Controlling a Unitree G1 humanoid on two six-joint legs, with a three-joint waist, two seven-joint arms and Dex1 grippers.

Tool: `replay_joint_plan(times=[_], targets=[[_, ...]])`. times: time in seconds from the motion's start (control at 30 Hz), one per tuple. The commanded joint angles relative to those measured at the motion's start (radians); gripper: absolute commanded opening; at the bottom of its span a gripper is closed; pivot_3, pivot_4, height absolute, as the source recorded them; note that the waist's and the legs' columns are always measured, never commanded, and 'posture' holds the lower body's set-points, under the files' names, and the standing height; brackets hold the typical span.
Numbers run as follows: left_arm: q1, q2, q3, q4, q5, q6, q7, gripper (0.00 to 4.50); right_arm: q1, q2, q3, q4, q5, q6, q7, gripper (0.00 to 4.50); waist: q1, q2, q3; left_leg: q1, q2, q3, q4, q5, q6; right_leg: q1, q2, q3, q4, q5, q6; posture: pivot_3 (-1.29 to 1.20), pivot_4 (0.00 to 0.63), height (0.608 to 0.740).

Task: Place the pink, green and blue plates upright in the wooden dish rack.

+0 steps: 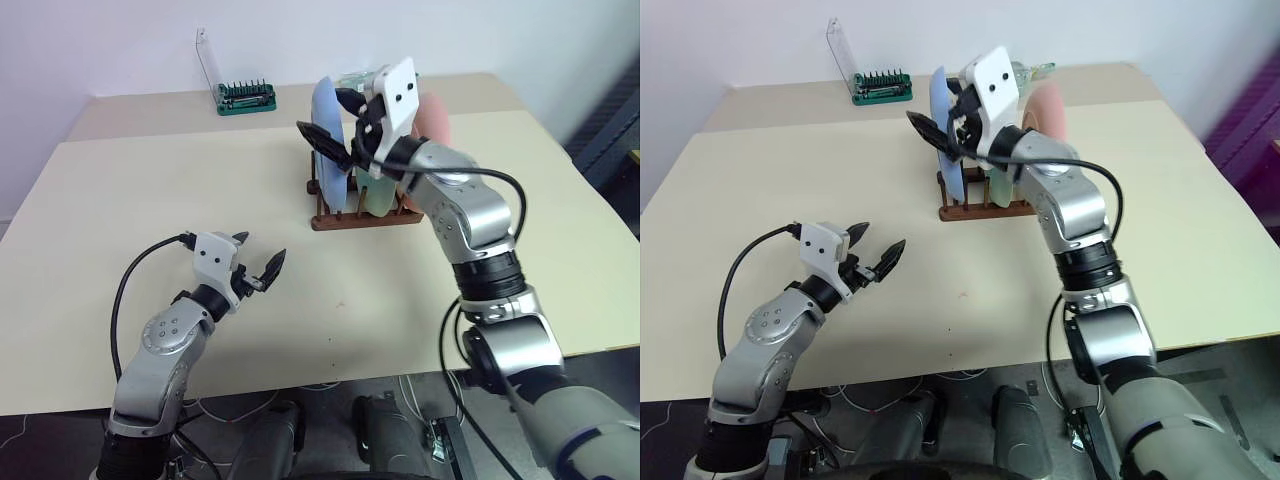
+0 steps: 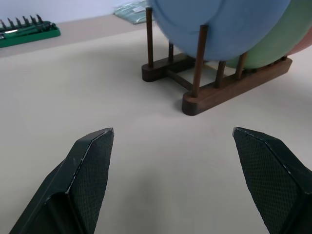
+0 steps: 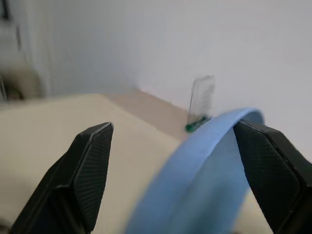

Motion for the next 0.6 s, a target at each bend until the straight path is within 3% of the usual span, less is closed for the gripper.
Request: replay_joint_plan(times=[0.03, 0.33, 0.5, 0.6], targets=[[-0.014, -0.003, 0.003, -0.019, -0.013, -0.008, -0.010, 4.03, 0.026, -0.049, -0.041, -0.079, 0.003, -0.001, 0.049, 3.97, 0.001, 0.000, 0.000, 0.000, 0.000, 0.000, 0.000, 0.000, 0.000, 0.000, 0.000, 0.000, 0.000, 0.000, 0.000, 0.00, 0.150, 0.740], [-0.052, -0.025, -0.019, 0.030, -0.002, -0.023, -0.030, 4.03, 0.141, -0.170, -0.147, -0.148, 0.032, -0.021, 0.128, 3.97, 0.003, 0.000, 0.000, 0.000, 0.001, 0.000, 0.000, 0.000, 0.000, 0.001, 0.000, 0.000, -0.003, 0.000, 0.000, 0.00, 0.150, 0.740], [-0.044, -0.012, -0.011, 0.062, 0.001, -0.050, -0.052, 4.03, 0.401, -0.402, -0.344, -0.281, 0.209, 0.111, 0.330, 3.97, 0.027, 0.000, 0.000, -0.001, 0.001, -0.001, 0.000, -0.002, 0.003, 0.006, 0.000, -0.003, -0.012, 0.000, 0.000, 0.00, 0.150, 0.740], [-0.052, -0.011, -0.014, 0.082, 0.002, -0.059, -0.060, 4.03, 0.501, -0.473, -0.413, -0.309, 0.273, 0.164, 0.381, 3.97, 0.026, 0.000, 0.000, -0.001, 0.001, 0.000, 0.001, -0.003, 0.005, 0.007, -0.001, -0.002, -0.014, 0.000, 0.001, 0.00, 0.150, 0.740]])
